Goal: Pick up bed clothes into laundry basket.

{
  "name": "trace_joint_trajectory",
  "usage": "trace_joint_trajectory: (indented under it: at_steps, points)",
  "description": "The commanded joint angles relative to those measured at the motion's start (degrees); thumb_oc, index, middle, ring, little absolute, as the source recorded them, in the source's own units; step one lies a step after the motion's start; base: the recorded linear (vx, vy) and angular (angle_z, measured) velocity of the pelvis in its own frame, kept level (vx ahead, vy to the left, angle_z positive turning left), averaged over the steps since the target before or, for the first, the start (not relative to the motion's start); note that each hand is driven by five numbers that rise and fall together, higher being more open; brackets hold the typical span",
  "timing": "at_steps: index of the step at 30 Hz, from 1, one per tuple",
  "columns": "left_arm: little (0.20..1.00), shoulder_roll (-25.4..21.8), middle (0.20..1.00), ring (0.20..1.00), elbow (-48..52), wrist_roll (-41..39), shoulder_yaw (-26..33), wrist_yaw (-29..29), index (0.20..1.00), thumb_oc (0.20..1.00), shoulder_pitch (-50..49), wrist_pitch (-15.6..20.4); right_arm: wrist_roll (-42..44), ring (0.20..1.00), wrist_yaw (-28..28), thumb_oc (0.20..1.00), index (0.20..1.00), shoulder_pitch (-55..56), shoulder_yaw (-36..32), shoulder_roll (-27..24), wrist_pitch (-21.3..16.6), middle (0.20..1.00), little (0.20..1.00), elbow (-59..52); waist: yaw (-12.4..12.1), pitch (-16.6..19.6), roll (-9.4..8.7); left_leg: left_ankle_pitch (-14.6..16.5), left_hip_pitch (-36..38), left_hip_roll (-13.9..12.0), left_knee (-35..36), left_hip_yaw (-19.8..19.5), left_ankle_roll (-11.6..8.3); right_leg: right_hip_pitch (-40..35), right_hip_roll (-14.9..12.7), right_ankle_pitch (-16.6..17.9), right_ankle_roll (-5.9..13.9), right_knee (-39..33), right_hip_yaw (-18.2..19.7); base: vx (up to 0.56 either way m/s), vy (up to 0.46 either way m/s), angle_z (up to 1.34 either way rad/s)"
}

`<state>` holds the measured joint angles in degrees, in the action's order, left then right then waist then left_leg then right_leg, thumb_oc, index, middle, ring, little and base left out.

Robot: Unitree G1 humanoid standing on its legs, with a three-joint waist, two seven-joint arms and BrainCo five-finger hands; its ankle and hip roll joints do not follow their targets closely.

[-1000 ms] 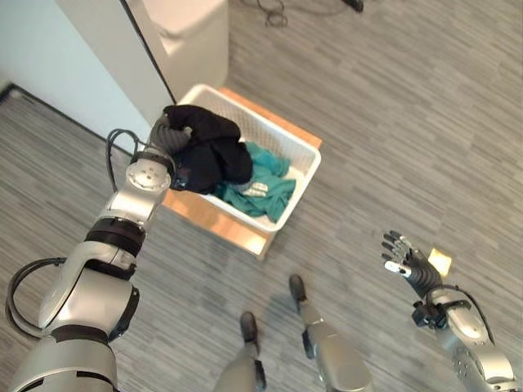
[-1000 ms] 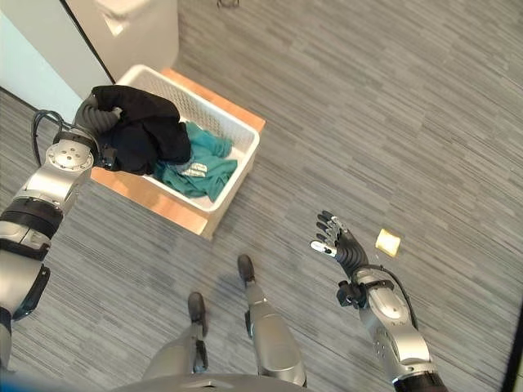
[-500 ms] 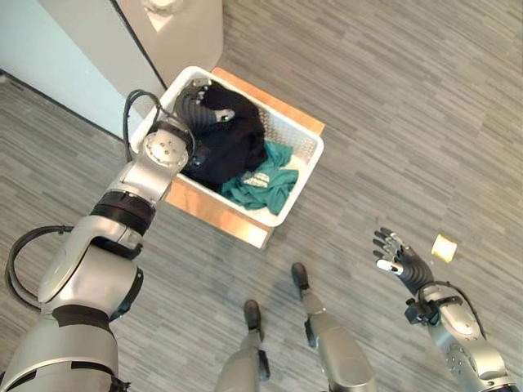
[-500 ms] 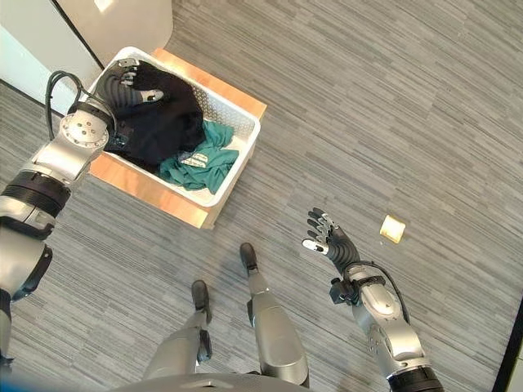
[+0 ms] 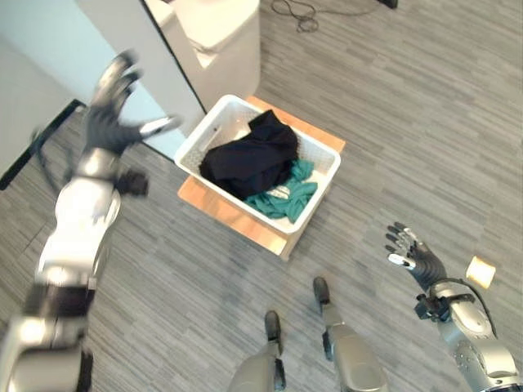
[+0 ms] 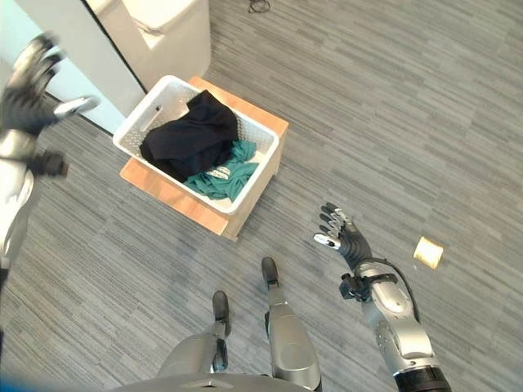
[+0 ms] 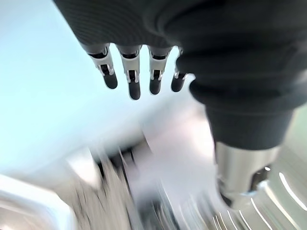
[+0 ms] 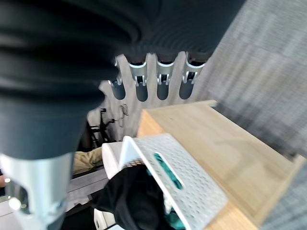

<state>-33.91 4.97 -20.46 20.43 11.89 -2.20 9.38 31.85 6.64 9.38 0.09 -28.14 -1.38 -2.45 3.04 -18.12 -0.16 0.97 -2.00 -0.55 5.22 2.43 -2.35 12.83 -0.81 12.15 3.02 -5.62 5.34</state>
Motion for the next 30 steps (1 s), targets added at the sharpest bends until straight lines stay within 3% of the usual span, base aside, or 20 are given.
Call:
trace_joint_trajectory:
  at_steps: [1, 6, 8, 9, 10, 11, 12, 13, 14, 16, 18, 21, 22, 23, 24, 25, 26, 28, 29, 30]
  points:
    - [1.000, 2.58, 1.000, 1.000, -3.82, -6.24, -4.13, 0.09, 1.000, 1.000, -0.75, 1.41, -2.01, 1.000, 1.38, 1.000, 1.000, -1.65, -0.45, 2.17, -0.86, 1.000, 1.000, -2.98, -3.38, 4.46, -0.82, -1.75, -1.59, 1.64, -0.31, -4.13, 1.57, -2.28, -2.86, -7.59, 4.81, 6.44, -1.37, 0.01, 0.052, 0.13]
    - [1.000, 10.06, 1.000, 1.000, -4.72, -9.60, -4.93, -2.69, 1.000, 1.000, -8.82, -2.00, -1.81, 1.000, 3.09, 1.000, 1.000, -3.08, 0.00, 2.29, 0.68, 1.000, 1.000, -3.79, -6.29, 3.48, 0.67, -0.40, 0.61, 2.41, -3.23, -8.99, 3.86, 0.99, -4.30, -10.56, 4.88, 23.47, -2.24, -0.01, 0.034, 0.36]
    - [1.000, 11.45, 1.000, 1.000, -4.31, -8.07, -8.81, -4.50, 1.000, 1.000, -8.52, -3.95, -3.98, 1.000, 3.25, 1.000, 1.000, -1.35, -0.36, 3.53, 0.94, 1.000, 1.000, -4.76, -6.65, 3.51, 1.48, -0.45, 2.94, 4.27, -3.57, -17.06, 4.59, 5.06, -5.58, -5.61, 3.54, 37.68, 0.05, 0.04, -0.101, 0.81]
    - [1.000, 11.45, 1.000, 1.000, -4.31, -8.05, -8.87, -4.46, 1.000, 1.000, -8.45, -3.97, -4.00, 1.000, 3.26, 1.000, 1.000, -1.33, -0.44, 3.55, 0.95, 1.000, 1.000, -4.79, -6.44, 3.74, 1.50, -0.75, 2.46, 4.34, -3.63, -17.33, 4.56, 5.32, -5.72, -5.27, 3.58, 37.49, -0.17, 0.09, -0.225, 1.39]
    - [1.000, 10.96, 1.000, 1.000, -4.81, -7.09, -10.63, -5.03, 1.000, 1.000, -7.49, -3.86, -4.08, 1.000, 2.83, 1.000, 1.000, -1.19, -0.92, 3.89, 0.45, 1.000, 1.000, -4.49, -5.03, 4.31, 1.49, -0.91, 2.63, 4.61, -4.06, -21.30, 3.82, 6.03, -2.55, -5.70, 2.85, 36.96, 4.67, 0.19, -0.200, 3.05]
    - [1.000, 10.99, 1.000, 1.000, -4.13, -6.16, -12.32, -6.20, 1.000, 1.000, -6.12, -3.49, -2.71, 1.000, 2.61, 1.000, 1.000, -0.46, -1.36, 4.35, 0.13, 1.000, 1.000, -4.53, -3.92, 5.25, 2.08, -0.73, 3.06, 5.13, -4.82, -26.43, 2.28, 5.22, 2.30, -12.64, 1.58, 31.82, 11.64, 0.29, -0.295, 3.11]
    - [1.000, 10.75, 1.000, 1.000, -3.58, -6.31, -13.43, -6.40, 1.000, 1.000, -5.10, -2.53, -1.60, 1.000, 2.92, 1.000, 1.000, -0.33, -1.44, 3.97, -0.48, 1.000, 1.000, -4.27, -3.24, 5.76, 2.52, -1.21, 2.48, 6.13, -5.65, -31.47, 2.02, 4.92, 5.91, -14.07, 1.90, 27.03, 20.23, 0.23, -0.164, 3.00]
    - [1.000, 10.78, 1.000, 1.000, -3.62, -6.31, -13.48, -6.38, 1.000, 1.000, -5.05, -2.49, -1.55, 1.000, 2.96, 1.000, 1.000, -0.36, -1.48, 3.91, -0.56, 1.000, 1.000, -4.19, -3.19, 5.80, 2.58, -1.41, 2.27, 6.22, -5.73, -31.56, 1.98, 4.85, 5.74, -13.69, 2.06, 26.52, 20.24, 0.17, -0.272, 2.31]
    - [1.000, 11.55, 1.000, 1.000, -4.13, -8.07, -15.13, -6.47, 1.000, 1.000, -4.12, -2.22, -0.62, 1.000, 2.60, 1.000, 1.000, 0.92, -2.31, 3.96, -0.98, 1.000, 1.000, -4.81, -3.05, 6.01, 2.26, -1.60, 2.06, 6.72, -6.21, -35.57, 0.81, 3.10, 7.72, -14.87, 3.56, 22.69, 26.36, 0.07, -0.297, 2.50]
    - [1.000, 11.99, 1.000, 1.000, -3.86, -8.75, -15.75, -6.69, 1.000, 1.000, -3.91, -2.14, 0.13, 1.000, 2.52, 1.000, 1.000, 2.19, -3.31, 3.93, -1.23, 1.000, 1.000, -5.31, -3.00, 5.99, 1.99, -1.92, 1.60, 6.74, -6.51, -36.43, -0.22, 1.47, 6.04, -14.85, 3.28, 19.48, 24.42, 0.01, -0.294, 2.29]
    - [1.000, 13.39, 1.000, 1.000, -1.10, -7.86, -15.30, -7.49, 1.000, 1.000, -6.46, -2.55, 1.42, 1.000, 2.48, 1.000, 1.000, 2.99, -3.62, 3.88, -0.13, 1.000, 1.000, -4.39, -4.30, 6.92, 1.10, -2.95, -0.58, 5.57, -6.21, -37.61, -1.89, -2.49, 2.44, -14.16, 2.71, 14.26, 17.30, -0.06, -0.483, 2.77]
    - [1.000, 15.19, 1.000, 1.000, -0.27, -8.91, -14.75, -7.54, 1.000, 1.000, -8.05, -3.00, 2.65, 1.000, 1.57, 1.000, 1.000, 3.61, -5.82, 3.04, -0.79, 1.000, 1.000, -3.01, -4.15, 7.22, -0.48, -4.30, -6.03, 4.18, -9.93, -33.18, -2.27, -5.45, 2.23, -12.93, 1.91, 11.55, 15.88, -0.05, -0.418, 2.19]
    - [1.000, 15.49, 1.000, 1.000, -1.54, -9.28, -15.44, -7.71, 1.000, 1.000, -8.13, -3.28, 1.61, 1.000, 0.45, 1.000, 1.000, 2.53, -6.31, 0.85, -1.20, 1.000, 1.000, -2.19, -3.09, 6.47, -1.58, -2.29, -7.90, 2.76, -14.16, -22.06, -0.13, -6.68, 2.17, -14.37, 0.55, 12.50, 13.97, -0.20, -0.320, 1.80]
    - [1.000, 15.85, 1.000, 1.000, -1.14, -10.01, -15.54, -8.34, 1.000, 1.000, -8.84, -3.85, 1.86, 1.000, -0.20, 1.000, 1.000, 2.24, -6.36, 0.70, -1.27, 1.000, 1.000, -2.52, -2.78, 6.14, -2.36, -0.85, -7.26, 2.18, -17.91, -17.42, -0.17, -6.86, 1.42, -13.72, 0.43, 12.32, 11.43, -0.20, -0.321, 1.70]
    - [1.000, 15.85, 1.000, 1.000, -1.13, -10.01, -15.53, -8.34, 1.000, 1.000, -8.84, -3.86, 1.86, 1.000, -0.20, 1.000, 1.000, 2.23, -6.35, 0.70, -1.27, 1.000, 1.000, -2.51, -2.74, 6.17, -2.35, -0.85, -7.33, 2.19, -17.95, -17.46, -0.17, -6.84, 1.42, -13.70, 0.44, 12.29, 11.40, -0.23, -0.204, 0.94]
    - [1.000, 16.09, 1.000, 1.000, -1.17, -10.32, -16.03, -8.48, 1.000, 1.000, -8.92, -4.09, 2.51, 1.000, -0.66, 1.000, 1.000, 2.23, -6.63, 0.92, -1.68, 1.000, 1.000, -2.43, -1.85, 6.10, -3.03, 0.39, -6.24, 0.97, -22.36, -10.59, 0.46, -6.84, 0.21, -12.74, 0.31, 11.72, 6.91, -0.20, -0.144, 0.99]
    - [1.000, 16.40, 1.000, 1.000, -0.81, -10.64, -16.17, -8.63, 1.000, 1.000, -9.75, -4.53, 2.64, 1.000, -1.39, 1.000, 1.000, 2.92, -6.94, 1.53, -1.81, 1.000, 1.000, -2.09, -1.52, 6.56, -3.12, 2.09, -4.84, 0.70, -22.68, -7.99, 0.49, -7.14, -0.29, -12.72, 0.21, 10.85, 4.37, -0.31, -0.205, 1.89]
    - [1.000, 15.74, 1.000, 1.000, -1.15, -10.30, -17.70, -9.47, 1.000, 1.000, -8.75, -5.11, 2.40, 1.000, -2.56, 1.000, 1.000, 5.45, -10.25, 4.32, -3.32, 1.000, 1.000, -2.20, 2.60, 8.79, -2.58, 2.27, -0.78, -4.78, -21.16, 6.35, 0.16, -6.51, -3.35, -12.26, 0.57, 9.97, -6.59, -0.21, -0.073, 2.10]
    - [1.000, 15.37, 1.000, 1.000, -1.53, -10.32, -18.38, -9.96, 1.000, 1.000, -7.58, -5.36, 2.69, 1.000, -2.82, 1.000, 1.000, 6.41, -11.25, 5.06, -3.87, 1.000, 1.000, -2.64, 3.88, 9.49, -1.66, 2.92, 0.98, -6.11, -18.81, 10.93, -0.30, -6.96, -4.11, -13.07, 0.70, 10.07, -9.83, -0.10, 0.013, 1.36]
    - [1.000, 15.35, 1.000, 1.000, -1.55, -10.31, -18.40, -9.96, 1.000, 1.000, -7.53, -5.35, 2.69, 1.000, -2.81, 1.000, 1.000, 6.42, -11.29, 5.09, -3.86, 1.000, 1.000, -2.68, 4.06, 9.61, -1.78, 2.41, 0.91, -5.91, -18.36, 10.79, -0.28, -6.86, -4.27, -12.85, 0.66, 9.91, -10.00, -0.09, 0.078, 2.22]
